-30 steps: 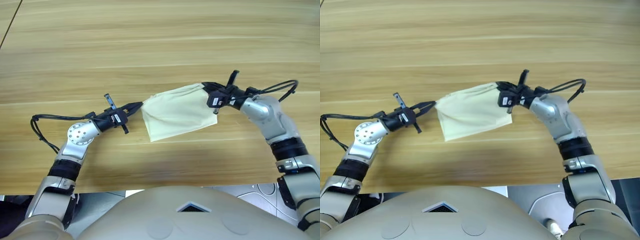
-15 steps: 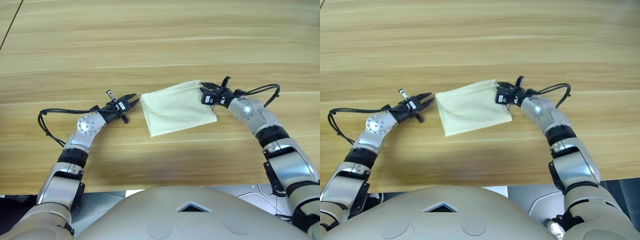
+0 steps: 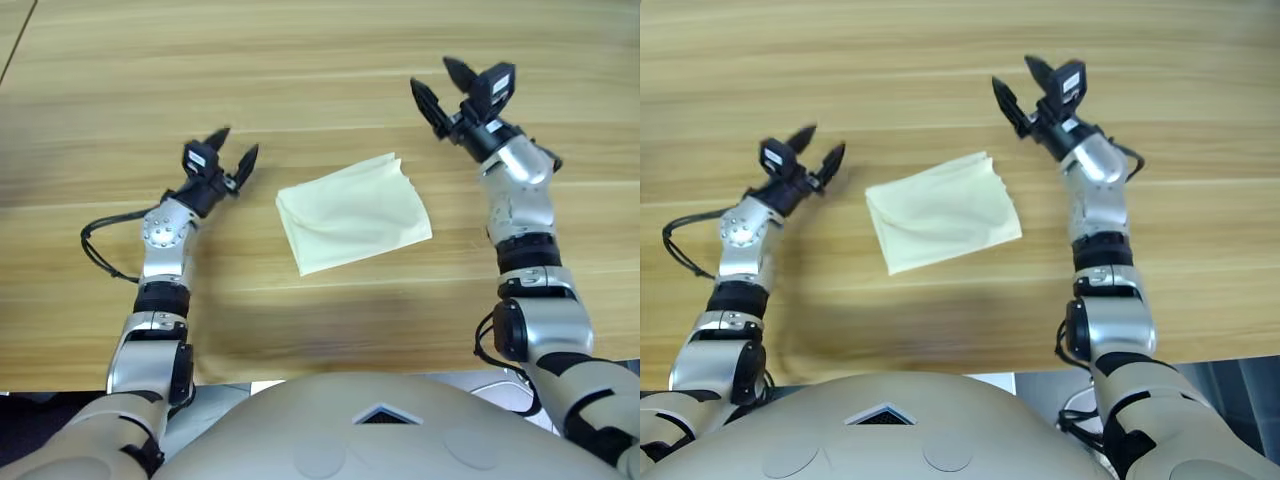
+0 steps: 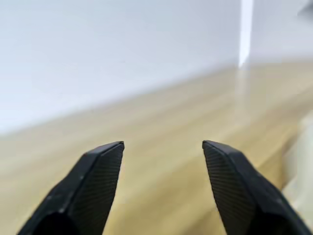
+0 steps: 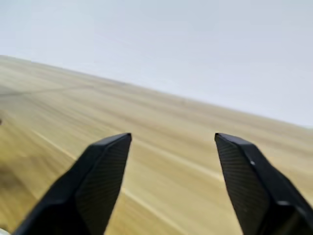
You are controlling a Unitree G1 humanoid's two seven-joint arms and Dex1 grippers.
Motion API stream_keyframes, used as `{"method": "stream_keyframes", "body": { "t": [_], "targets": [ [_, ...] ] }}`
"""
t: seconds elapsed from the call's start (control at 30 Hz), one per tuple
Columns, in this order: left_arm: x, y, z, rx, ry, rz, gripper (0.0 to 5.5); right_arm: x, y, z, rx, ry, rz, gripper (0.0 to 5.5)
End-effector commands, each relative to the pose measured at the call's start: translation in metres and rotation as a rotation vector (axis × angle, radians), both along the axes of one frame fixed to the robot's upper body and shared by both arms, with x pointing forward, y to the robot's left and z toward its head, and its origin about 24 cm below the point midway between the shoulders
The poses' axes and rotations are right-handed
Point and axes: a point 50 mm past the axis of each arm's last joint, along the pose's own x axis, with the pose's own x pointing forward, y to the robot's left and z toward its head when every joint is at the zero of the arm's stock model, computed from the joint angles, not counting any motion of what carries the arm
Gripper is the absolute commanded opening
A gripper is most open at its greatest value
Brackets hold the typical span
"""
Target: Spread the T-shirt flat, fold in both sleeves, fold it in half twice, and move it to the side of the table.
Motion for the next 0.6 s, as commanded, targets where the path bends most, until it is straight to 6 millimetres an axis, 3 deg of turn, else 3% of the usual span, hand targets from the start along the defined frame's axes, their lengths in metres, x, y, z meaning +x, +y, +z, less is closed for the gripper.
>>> {"method": "stream_keyframes", "body": {
  "t": [0.03,0.17,0.3,0.4,0.6],
  "targets": [
    [-0.051,-0.025,0.012,0.039,-0.166,-0.346,3.62,-0.021,0.024,-0.018,-0.316,-0.073,0.218,3.99],
    [-0.065,-0.042,0.001,0.168,-0.191,-0.449,4.23,-0.026,0.036,-0.043,-0.596,-0.091,0.3,4.68],
    [-0.063,-0.049,-0.006,0.274,-0.204,-0.445,4.89,-0.029,0.048,-0.054,-0.675,-0.114,0.349,5.39],
    [-0.053,-0.051,-0.011,0.355,-0.218,-0.38,5.37,-0.032,0.058,-0.059,-0.689,-0.134,0.381,5.4],
    [-0.036,-0.053,-0.032,0.592,-0.214,-0.276,5.37,-0.036,0.075,-0.058,-0.659,-0.165,0.424,5.4]
  ]
}}
